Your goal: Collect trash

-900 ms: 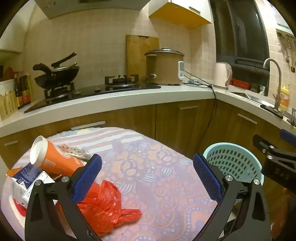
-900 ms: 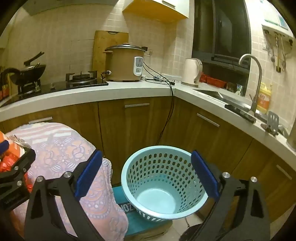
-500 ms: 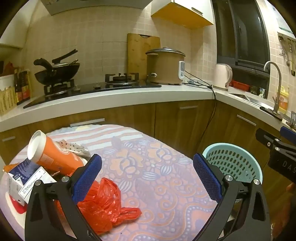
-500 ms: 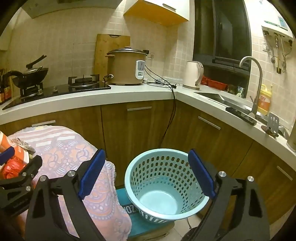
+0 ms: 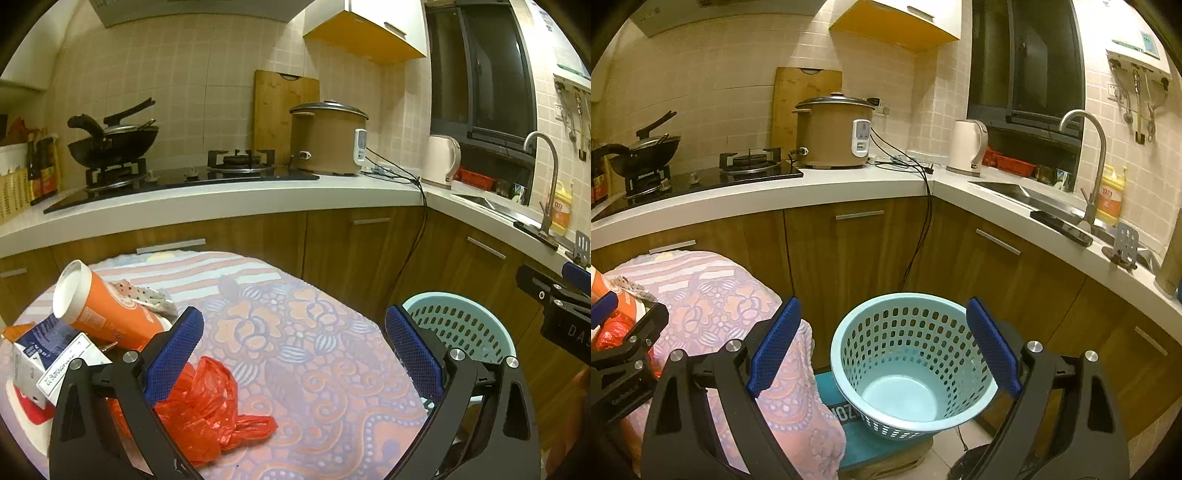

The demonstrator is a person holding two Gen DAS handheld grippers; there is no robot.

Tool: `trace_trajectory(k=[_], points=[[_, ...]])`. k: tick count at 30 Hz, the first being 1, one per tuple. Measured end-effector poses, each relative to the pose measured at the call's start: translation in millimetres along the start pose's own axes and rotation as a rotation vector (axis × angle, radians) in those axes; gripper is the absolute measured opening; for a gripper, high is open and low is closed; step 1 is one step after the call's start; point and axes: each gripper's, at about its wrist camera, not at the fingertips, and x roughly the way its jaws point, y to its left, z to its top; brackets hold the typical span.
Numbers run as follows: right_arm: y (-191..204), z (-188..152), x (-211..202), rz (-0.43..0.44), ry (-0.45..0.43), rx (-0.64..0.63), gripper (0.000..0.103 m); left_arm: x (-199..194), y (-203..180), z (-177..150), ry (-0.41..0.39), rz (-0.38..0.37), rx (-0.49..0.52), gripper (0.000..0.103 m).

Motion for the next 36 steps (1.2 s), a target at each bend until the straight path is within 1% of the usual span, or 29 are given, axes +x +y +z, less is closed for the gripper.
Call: trace_trajectory(k=[7,11,18,36], points=[[-2.1,-2.7,3.9,-0.003,0.008,0.014,0.086,-0.3,2.4,0.5,0.004,0.0,-0.014,0.095],[-3.9,-4.9,9.6,-0.002,0.017,0.024,0.086,-0.4,6.5,1.6,0.009,-0.013,-0.03,0.095],[-5.9,-7.7,17.6,0.001,0.028,0.033,0.086,-1.2,5.7,2.0,0.005,-0.01,-0.027,0.095],[-8.2,-9.3,15.8,0.004,0.026,0.039,0.086,-2.3,5.3,1.9,0.007,-0.017,-0.034,0.095]])
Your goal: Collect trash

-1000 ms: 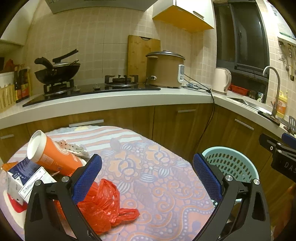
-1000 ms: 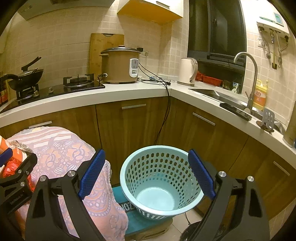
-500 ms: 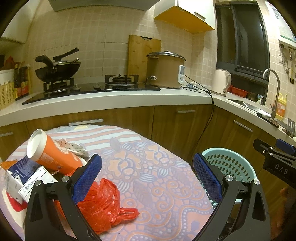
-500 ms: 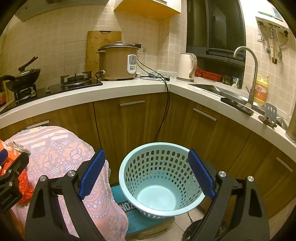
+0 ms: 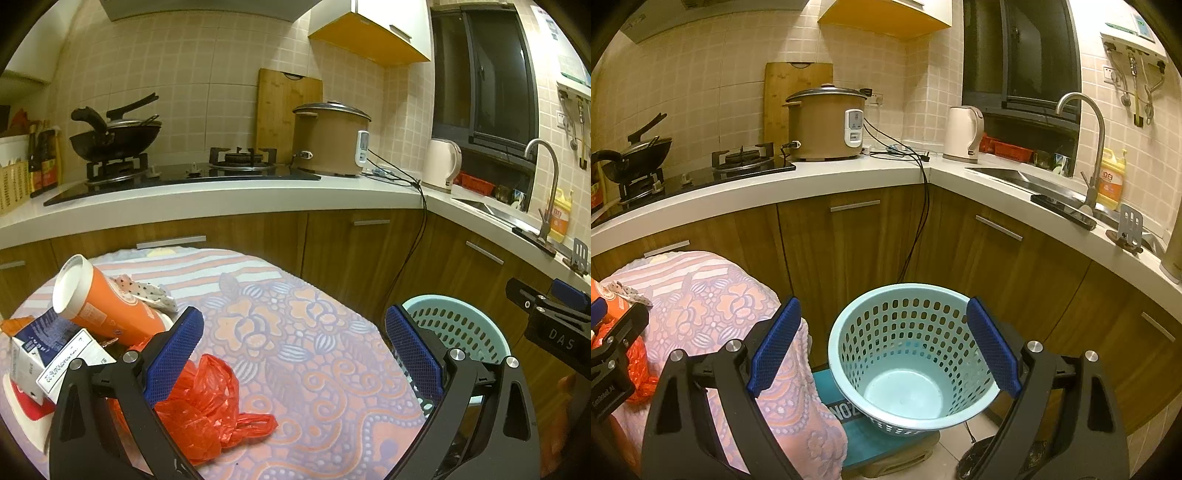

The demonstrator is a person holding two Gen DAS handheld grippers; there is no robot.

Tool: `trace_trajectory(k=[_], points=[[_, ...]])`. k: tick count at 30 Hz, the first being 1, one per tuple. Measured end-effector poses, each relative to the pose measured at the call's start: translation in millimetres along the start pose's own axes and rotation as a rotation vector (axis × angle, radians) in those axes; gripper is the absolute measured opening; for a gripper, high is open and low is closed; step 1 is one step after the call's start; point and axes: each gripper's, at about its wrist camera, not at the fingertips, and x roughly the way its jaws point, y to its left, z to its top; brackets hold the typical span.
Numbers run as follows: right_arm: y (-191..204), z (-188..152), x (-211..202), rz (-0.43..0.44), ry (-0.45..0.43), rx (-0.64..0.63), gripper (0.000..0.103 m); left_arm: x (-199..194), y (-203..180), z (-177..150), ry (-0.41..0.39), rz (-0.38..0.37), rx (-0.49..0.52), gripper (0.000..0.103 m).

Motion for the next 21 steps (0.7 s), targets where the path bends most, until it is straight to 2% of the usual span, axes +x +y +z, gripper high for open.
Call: trace_trajectory(k=[17,21], points=[[6.5,-1.0,-10.1,0.023,-0.008,-0.012,0.086,-5.9,-4.0,3.7,-0.024,0.01,0.011,0.095],[12.5,-2.7,-14.9,0.042,-0.012,-0.022,0.082,-18.7,-6.1,4.0,-0.039,0.015,0.021,0.095]])
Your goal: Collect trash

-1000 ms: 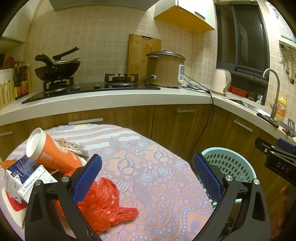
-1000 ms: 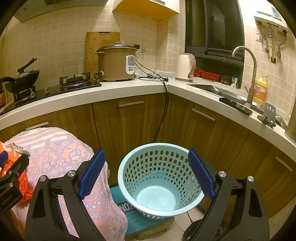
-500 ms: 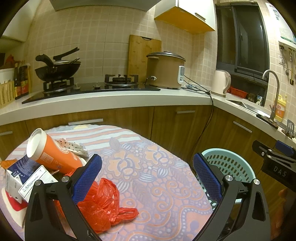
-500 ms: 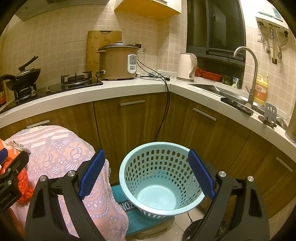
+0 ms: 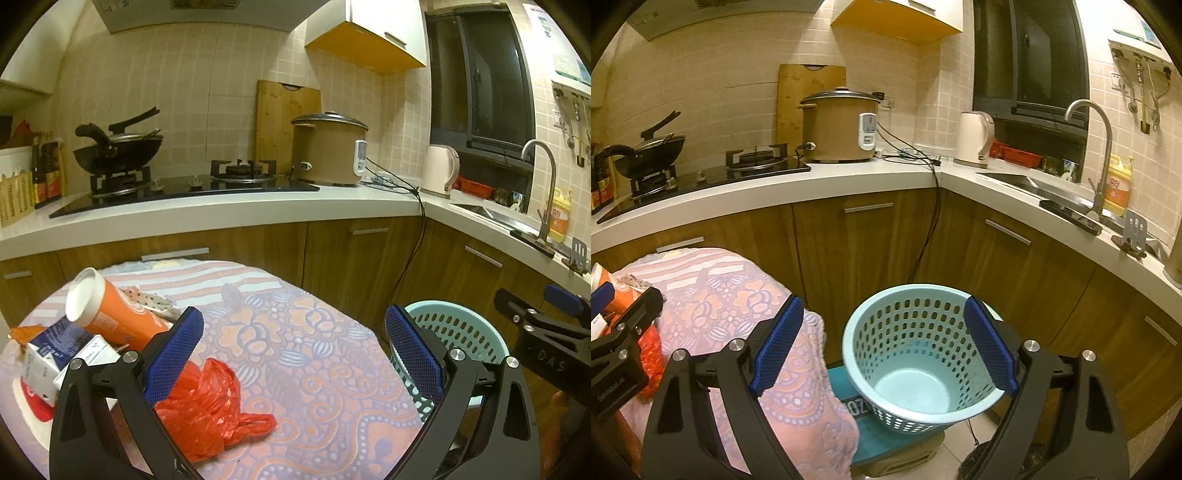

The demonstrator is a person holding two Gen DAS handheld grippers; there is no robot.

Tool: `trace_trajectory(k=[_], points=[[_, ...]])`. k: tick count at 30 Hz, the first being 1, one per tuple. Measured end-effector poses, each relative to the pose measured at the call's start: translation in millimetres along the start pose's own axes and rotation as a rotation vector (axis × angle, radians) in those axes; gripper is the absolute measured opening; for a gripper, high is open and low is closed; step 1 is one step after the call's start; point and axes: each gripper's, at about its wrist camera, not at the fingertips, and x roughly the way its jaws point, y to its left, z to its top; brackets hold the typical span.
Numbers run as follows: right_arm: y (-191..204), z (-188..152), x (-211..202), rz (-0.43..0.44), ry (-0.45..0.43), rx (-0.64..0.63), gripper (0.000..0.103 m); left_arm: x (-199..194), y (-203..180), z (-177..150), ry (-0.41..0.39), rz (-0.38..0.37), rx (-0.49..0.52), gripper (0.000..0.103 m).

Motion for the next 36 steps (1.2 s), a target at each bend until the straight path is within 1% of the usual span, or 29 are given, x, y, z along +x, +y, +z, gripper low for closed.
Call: trace_trajectory(k=[1,4,8,10,11,13,15,17,18,19,22,25,27,29,31,32,34,36], points=[[2.1,0.3,-1.2,0.009,-0.001,-0.003,0.079,-2.6,-0.1,0.6,-0.004,0.002,0.002,0.095],[6.9,2.3,-4.9,0.02,-0.006,-0.01,0.077,-11.7,0.9,3.5,-0.013,0.009,0.003,0.095],[11.2,4.5,-12.7,0.045,-0.016,-0.005,0.076,-26.8,6.1,6.3,-0.012,0.019,-0.007,0.095],[16.2,5.2,-15.9,0.065,-0.017,-0.008,0.07,-37.6,10.8,7.5,-0.015,0.025,-0.013,0.095],[20.1,5.6,-17.6,0.08,-0.016,-0.012,0.068,-45.0,14.4,7.8,-0.019,0.038,-0.016,0.095],[28.8,6.7,-19.6,0.113,-0.013,-0.022,0.062,-56.1,22.0,7.6,-0.017,0.073,-0.025,0.095],[42.3,6.8,-22.4,0.155,-0.01,-0.042,0.057,-68.6,36.5,6.9,-0.007,0.1,-0.052,0.095],[57.1,6.7,-25.2,0.194,-0.009,-0.064,0.05,-78.5,52.7,6.3,0.005,0.129,-0.08,0.095],[64.2,6.2,-25.9,0.211,-0.007,-0.075,0.042,-83.4,62.0,6.0,0.013,0.156,-0.092,0.095],[74.0,5.0,-27.7,0.237,-0.003,-0.09,0.038,-88.4,73.6,5.4,0.025,0.191,-0.105,0.095],[100.3,1.1,-31.4,0.308,0.009,-0.12,0.037,-99.3,106.3,2.9,0.051,0.259,-0.139,0.095],[122.5,-3.9,-31.9,0.357,0.023,-0.15,0.037,-104.2,139.5,-0.4,0.072,0.305,-0.182,0.095],[136.8,-7.3,-32.4,0.39,0.027,-0.176,0.037,-98.7,159.1,-0.7,0.107,0.3,-0.204,0.095],[151.5,-10.2,-31.8,0.436,0.028,-0.206,0.037,-88.1,177.2,-1.0,0.151,0.269,-0.227,0.095],[160.5,-12.2,-29.4,0.465,0.035,-0.225,0.037,-73.5,189.5,-2.0,0.187,0.224,-0.25,0.095],[165.8,-14.0,-26.9,0.476,0.043,-0.232,0.037,-66.8,193.5,-3.6,0.202,0.214,-0.261,0.095],[173.0,-16.9,-22.8,0.491,0.061,-0.243,0.037,-51.3,202.7,-6.5,0.242,0.206,-0.296,0.095],[177.6,-19.5,-19.5,0.5,0.075,-0.255,0.037,-42.4,210.3,-9.6,0.263,0.204,-0.332,0.093]])
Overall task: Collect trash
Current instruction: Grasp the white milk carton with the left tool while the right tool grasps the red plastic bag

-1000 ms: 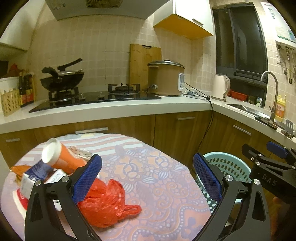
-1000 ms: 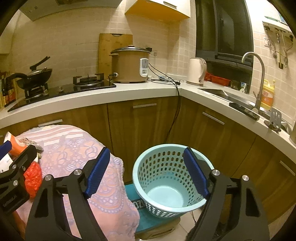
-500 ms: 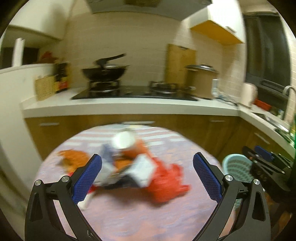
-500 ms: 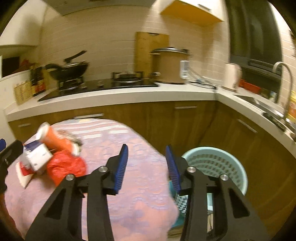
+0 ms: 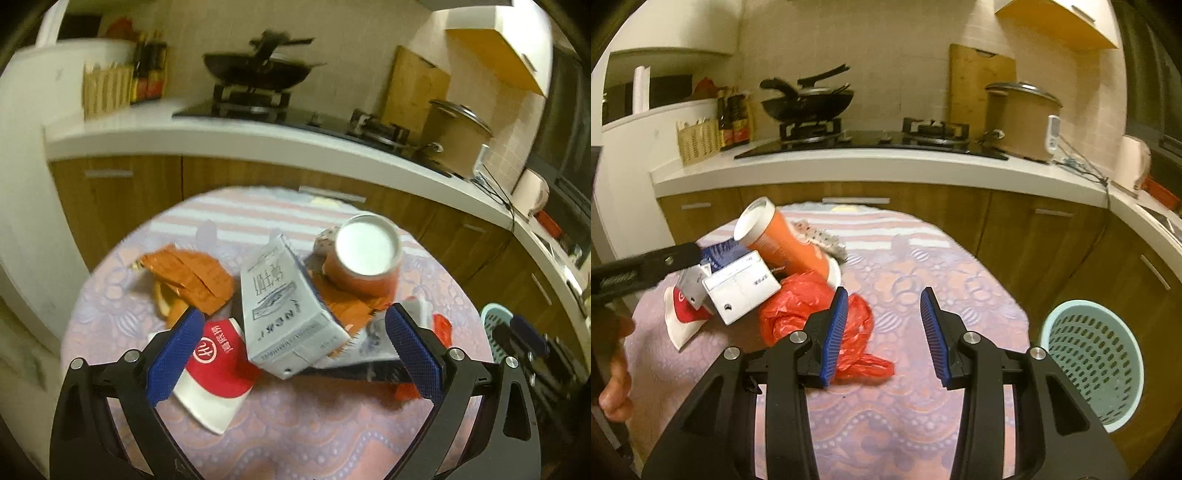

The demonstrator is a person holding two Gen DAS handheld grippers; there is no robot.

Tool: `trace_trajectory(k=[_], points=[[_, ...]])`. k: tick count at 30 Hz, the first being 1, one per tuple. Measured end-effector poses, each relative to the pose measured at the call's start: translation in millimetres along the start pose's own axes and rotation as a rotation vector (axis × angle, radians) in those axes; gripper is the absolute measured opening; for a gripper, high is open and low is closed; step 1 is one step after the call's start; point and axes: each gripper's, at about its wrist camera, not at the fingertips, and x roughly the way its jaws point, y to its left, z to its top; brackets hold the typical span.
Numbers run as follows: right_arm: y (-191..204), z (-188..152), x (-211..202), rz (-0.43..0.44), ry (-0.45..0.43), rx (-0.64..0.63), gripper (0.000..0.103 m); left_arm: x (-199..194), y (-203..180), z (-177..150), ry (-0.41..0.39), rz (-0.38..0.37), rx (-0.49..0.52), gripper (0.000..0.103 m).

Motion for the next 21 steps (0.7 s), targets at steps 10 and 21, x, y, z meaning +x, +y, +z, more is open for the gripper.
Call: trace_trajectory(k=[10,21], points=[[6.8,-1.3,20.4,0.03,0.04,-0.04,0.038,36.6,14.4,-2.8,0.094,-0.013,-0.096,0.083],[3.5,-4.4,25.4,0.156,0.06,-0.021,0.066,29.4,9.9,-7.2,0.059,-0.041,-0.083,0.062]])
